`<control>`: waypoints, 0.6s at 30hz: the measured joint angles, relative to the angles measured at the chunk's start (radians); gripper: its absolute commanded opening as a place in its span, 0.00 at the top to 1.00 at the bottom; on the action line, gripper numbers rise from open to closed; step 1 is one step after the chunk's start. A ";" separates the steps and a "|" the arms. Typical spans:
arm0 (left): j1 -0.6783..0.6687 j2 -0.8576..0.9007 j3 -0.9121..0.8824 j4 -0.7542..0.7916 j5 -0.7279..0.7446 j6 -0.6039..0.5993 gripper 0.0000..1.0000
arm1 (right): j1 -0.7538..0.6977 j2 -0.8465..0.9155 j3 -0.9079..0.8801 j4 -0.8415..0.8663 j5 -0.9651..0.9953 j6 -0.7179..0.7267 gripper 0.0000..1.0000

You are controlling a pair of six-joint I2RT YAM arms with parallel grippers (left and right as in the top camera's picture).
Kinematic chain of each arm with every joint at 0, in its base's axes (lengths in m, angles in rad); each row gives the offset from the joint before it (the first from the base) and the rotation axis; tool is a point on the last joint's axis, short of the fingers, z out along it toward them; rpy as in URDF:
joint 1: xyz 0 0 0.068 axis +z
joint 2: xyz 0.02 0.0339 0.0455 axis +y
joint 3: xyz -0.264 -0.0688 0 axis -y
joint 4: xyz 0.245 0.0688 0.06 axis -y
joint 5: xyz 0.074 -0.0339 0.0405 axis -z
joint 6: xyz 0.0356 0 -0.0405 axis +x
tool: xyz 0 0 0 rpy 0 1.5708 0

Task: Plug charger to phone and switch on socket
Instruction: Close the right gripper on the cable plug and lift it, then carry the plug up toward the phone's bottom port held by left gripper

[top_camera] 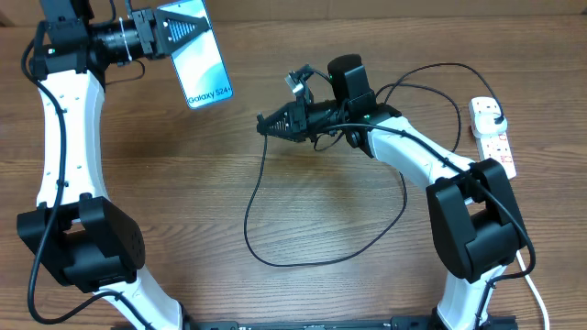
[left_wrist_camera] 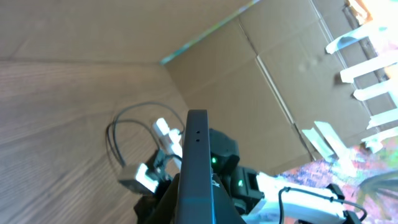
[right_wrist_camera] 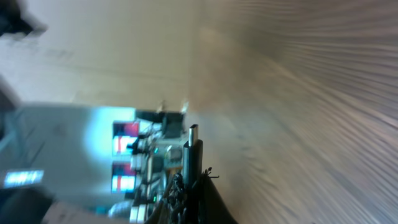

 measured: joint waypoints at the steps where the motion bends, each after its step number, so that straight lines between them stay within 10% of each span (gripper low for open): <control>1: 0.000 0.000 0.000 0.035 0.003 -0.033 0.96 | 0.000 0.000 0.000 0.046 -0.031 0.007 0.96; 18: -0.002 0.000 0.000 0.393 -0.015 -0.476 0.96 | 0.003 0.000 0.006 0.850 -0.202 0.500 0.96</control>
